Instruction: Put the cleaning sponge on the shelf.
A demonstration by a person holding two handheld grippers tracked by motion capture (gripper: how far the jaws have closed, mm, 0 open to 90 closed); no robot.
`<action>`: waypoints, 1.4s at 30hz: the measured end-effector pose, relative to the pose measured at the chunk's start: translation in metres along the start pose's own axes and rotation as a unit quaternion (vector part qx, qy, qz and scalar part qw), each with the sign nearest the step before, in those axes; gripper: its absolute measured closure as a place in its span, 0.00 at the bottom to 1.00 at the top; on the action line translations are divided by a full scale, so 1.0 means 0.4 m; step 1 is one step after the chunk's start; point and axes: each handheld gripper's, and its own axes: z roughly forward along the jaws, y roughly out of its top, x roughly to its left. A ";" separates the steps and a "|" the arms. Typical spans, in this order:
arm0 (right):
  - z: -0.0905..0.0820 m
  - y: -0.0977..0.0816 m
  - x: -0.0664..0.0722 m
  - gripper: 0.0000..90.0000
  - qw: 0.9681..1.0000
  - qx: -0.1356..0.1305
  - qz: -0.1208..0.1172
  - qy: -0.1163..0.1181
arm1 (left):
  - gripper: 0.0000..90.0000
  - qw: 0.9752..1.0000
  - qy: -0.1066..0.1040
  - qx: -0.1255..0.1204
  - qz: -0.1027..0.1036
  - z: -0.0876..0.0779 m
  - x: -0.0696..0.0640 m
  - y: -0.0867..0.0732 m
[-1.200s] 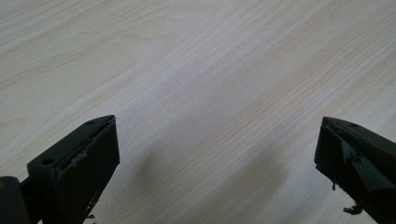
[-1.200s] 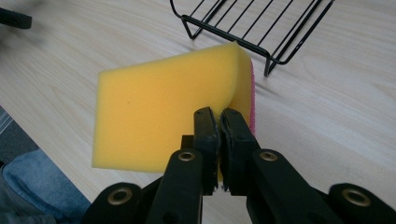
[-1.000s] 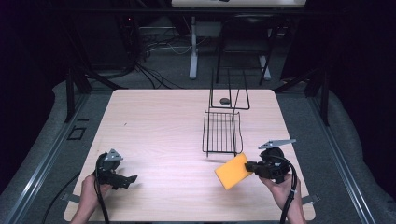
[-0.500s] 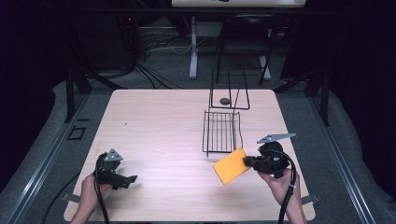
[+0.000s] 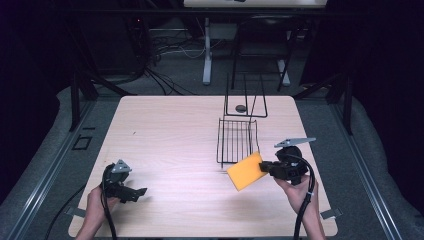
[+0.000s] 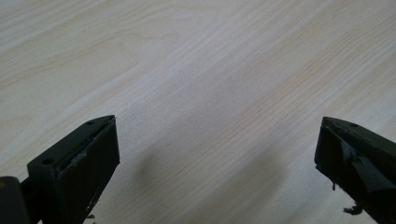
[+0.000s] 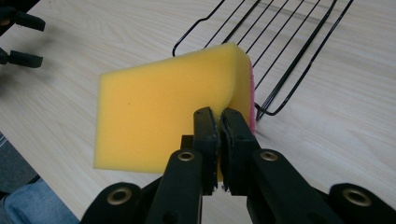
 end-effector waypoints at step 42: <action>0.083 0.062 -0.040 0.95 0.995 -0.072 0.069 -0.032 | 0.00 1.000 -0.001 0.000 0.002 0.000 0.000 0.000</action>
